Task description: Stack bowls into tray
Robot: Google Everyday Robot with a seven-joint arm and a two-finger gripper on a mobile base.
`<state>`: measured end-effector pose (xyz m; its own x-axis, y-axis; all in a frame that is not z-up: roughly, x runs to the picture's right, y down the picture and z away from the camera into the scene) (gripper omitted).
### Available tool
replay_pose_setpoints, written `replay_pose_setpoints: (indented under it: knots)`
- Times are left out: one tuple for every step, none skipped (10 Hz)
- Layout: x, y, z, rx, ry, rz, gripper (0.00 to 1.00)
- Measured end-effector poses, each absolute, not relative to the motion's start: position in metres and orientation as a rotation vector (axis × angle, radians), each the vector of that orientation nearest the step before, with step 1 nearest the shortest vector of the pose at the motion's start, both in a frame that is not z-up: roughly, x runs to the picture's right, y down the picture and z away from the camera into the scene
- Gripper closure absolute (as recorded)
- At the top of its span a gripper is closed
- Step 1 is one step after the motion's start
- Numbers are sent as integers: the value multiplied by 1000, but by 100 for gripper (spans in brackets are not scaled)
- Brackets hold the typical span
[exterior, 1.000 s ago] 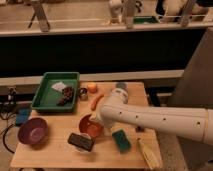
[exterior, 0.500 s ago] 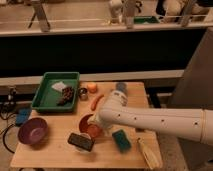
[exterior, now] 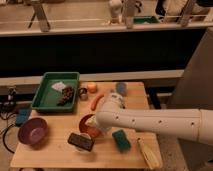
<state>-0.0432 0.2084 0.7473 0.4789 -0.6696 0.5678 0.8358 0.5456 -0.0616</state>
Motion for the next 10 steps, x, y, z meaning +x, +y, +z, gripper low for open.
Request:
replay_pose_setpoints:
  knots:
    - [-42, 208, 754, -362, -522, -944, 20]
    - [-43, 210, 757, -368, -526, -946, 20]
    - [-43, 211, 763, -375, -533, -954, 20]
    - [-42, 215, 770, -388, -539, -963, 20]
    - [-43, 218, 776, -403, -550, -972, 20]
    - [-43, 221, 781, -415, -560, -976, 20]
    - [-42, 222, 783, -421, -564, -976, 20]
    - [-41, 223, 785, -428, -569, -977, 20]
    - [-41, 227, 790, -449, -584, -986, 30]
    - [-43, 228, 791, -455, -588, -993, 40]
